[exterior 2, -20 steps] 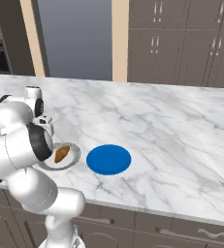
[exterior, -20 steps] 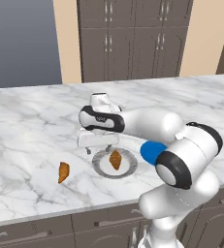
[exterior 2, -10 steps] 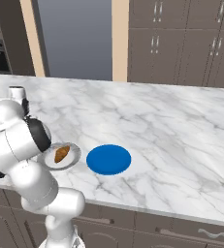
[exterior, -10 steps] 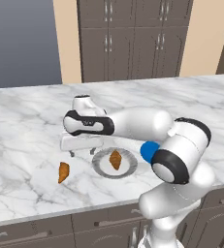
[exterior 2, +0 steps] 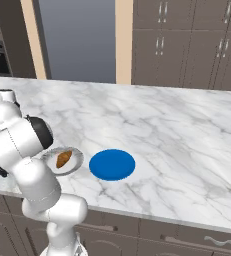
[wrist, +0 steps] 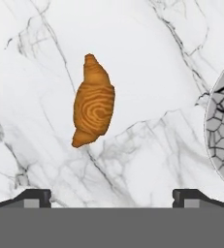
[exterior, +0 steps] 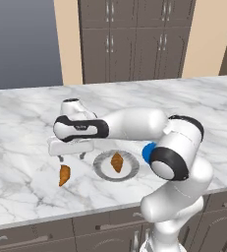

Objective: Place the pastries on the plates.

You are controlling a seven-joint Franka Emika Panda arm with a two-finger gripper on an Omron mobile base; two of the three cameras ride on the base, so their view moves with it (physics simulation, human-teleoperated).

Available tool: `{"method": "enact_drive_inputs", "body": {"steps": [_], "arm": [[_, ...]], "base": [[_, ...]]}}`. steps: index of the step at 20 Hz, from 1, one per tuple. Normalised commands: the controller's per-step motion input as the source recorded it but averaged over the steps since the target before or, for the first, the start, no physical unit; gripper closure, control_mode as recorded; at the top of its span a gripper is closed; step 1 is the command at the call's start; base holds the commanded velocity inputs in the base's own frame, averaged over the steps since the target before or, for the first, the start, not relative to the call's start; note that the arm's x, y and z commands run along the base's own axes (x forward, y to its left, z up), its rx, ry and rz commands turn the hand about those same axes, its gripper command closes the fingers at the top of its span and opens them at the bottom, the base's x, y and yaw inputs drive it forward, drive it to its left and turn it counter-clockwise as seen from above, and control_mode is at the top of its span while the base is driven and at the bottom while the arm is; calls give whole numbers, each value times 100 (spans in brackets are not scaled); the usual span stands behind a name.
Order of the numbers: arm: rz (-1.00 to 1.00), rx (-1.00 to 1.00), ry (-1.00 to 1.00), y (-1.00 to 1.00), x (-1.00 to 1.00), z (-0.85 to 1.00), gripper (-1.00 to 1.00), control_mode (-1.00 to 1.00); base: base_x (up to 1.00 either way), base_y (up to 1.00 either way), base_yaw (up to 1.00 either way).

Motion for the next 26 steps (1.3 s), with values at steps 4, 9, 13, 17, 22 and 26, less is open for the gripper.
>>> {"method": "enact_drive_inputs", "body": {"steps": [4,9,13,17,22,26], "arm": [[-2,0,0,9,42,-5,-100,-100],[-8,0,0,0,61,0,-100,-100],[-3,0,0,15,11,-3,-100,-100],[-3,0,0,20,0,-25,-100,-100],[-6,0,0,8,-9,-34,-100,-100],[-6,0,0,9,-2,-27,-100,-100]], "base": [[0,0,0],[0,0,0],[0,0,0],[0,0,0],[0,0,0],[0,0,0]]}}
